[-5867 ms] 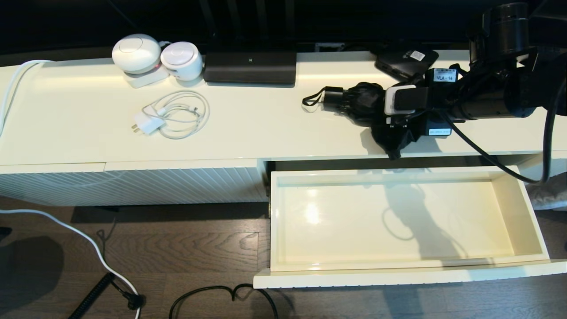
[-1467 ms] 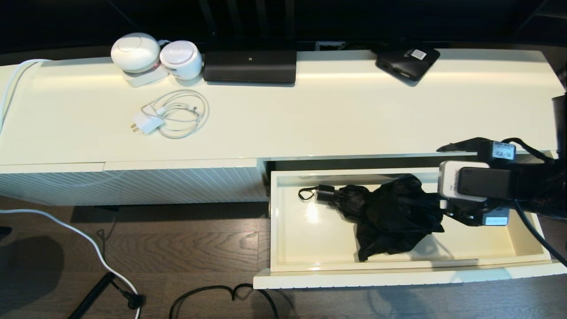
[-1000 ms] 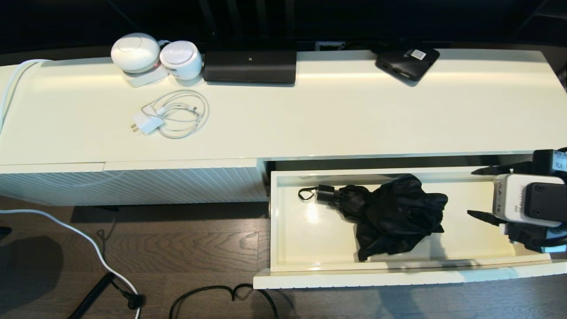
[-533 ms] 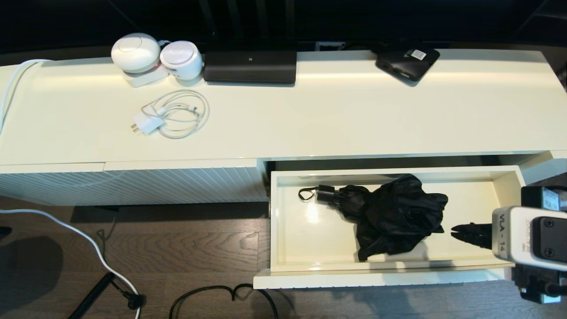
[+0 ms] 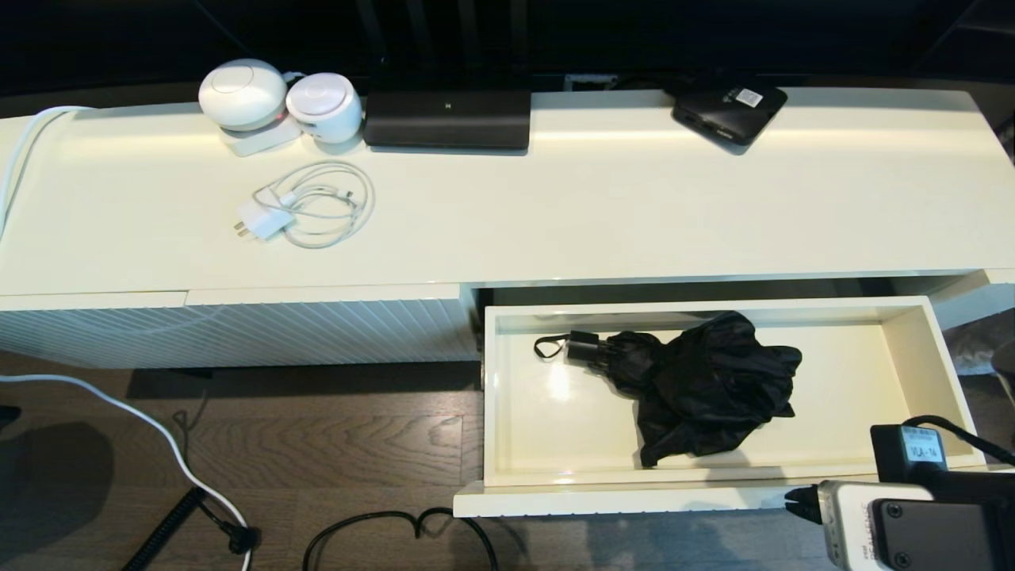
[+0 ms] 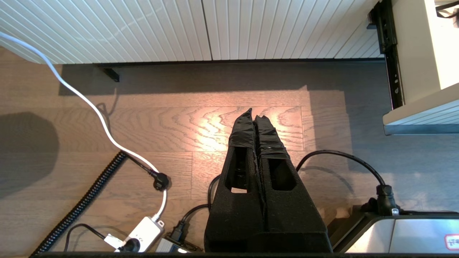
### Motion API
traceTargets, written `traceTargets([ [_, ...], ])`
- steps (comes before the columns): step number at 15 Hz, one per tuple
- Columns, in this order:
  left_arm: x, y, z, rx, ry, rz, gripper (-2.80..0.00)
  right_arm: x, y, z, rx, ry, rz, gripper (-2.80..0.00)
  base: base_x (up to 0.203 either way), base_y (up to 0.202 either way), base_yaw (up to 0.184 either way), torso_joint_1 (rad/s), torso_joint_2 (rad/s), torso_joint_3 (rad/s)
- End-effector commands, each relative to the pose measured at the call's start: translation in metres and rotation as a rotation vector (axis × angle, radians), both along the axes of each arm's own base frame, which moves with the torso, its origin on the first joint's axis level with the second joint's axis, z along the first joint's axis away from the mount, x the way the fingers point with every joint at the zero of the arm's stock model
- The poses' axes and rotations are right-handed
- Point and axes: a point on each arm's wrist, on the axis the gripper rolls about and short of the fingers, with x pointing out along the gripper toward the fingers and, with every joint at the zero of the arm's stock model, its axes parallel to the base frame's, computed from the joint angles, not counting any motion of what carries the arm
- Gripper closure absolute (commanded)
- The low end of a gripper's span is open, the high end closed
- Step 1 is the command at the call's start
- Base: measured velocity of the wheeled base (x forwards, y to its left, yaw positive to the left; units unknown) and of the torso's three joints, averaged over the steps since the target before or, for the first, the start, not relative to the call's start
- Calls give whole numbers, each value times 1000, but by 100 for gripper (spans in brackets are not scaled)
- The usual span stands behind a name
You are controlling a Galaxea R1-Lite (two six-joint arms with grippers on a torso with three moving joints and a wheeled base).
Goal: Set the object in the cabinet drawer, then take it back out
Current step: Close the drawer
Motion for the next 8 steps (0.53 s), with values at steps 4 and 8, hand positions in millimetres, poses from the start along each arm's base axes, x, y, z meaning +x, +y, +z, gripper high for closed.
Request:
traceTargets([
  [4,0,0,0,-1,-2,0,0,5,9,-25,-63,108,12,0,0,0,0,0,0,0],
  [8,0,0,0,0,-1,1,0,4,12,-41,-99,162,26,0,0,0,0,0,0,0],
])
